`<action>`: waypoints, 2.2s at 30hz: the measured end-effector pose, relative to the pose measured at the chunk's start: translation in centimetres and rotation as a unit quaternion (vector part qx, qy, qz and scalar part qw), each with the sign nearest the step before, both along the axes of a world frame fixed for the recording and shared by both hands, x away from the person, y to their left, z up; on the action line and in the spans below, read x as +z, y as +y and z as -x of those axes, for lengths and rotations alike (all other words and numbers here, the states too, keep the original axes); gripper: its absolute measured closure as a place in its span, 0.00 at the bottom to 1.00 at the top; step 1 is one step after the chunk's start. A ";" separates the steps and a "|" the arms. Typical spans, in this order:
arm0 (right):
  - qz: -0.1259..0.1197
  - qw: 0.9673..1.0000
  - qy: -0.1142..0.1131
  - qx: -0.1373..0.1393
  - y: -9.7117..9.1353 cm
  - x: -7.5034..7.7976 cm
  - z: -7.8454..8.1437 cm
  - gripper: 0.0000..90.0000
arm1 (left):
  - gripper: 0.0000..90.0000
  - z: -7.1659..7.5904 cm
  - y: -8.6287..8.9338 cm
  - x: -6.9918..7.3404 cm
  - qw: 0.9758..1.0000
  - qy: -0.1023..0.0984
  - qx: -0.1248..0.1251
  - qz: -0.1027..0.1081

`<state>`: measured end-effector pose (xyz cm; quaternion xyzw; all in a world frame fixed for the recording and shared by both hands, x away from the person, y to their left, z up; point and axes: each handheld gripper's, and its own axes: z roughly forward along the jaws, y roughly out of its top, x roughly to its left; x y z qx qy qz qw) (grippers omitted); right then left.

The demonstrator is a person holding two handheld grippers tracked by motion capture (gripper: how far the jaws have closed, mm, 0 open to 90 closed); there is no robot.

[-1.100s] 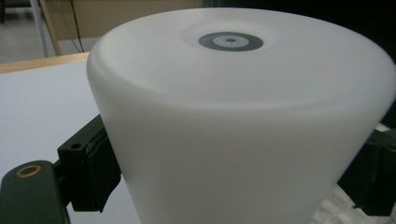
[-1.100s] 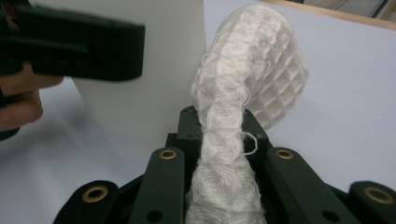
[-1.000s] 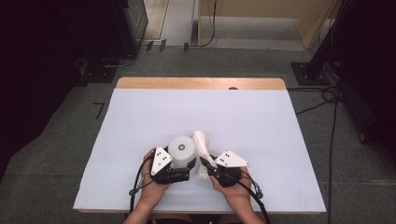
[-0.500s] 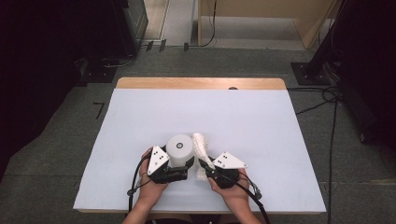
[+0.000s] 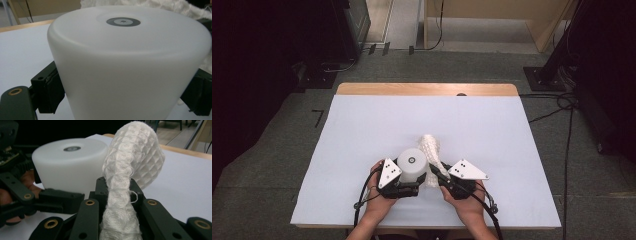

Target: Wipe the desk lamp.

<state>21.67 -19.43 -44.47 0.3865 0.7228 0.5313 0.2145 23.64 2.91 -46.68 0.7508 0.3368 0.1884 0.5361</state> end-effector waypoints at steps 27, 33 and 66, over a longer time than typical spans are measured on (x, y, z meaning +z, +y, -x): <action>0.022 0.999 0.035 -0.019 -0.8 -1.9 -1.2 0.84 | 0.05 -0.3 0.9 -1.5 0.997 -0.035 0.056 -0.029; 0.022 0.999 0.038 -0.023 -0.9 -2.2 -1.3 0.84 | 0.00 0.4 -0.3 -1.1 0.992 -0.022 0.114 -0.039; 0.014 0.999 0.032 0.009 0.7 -1.5 -0.5 0.84 | 0.09 0.2 -0.2 -0.3 0.998 -0.016 0.051 -0.015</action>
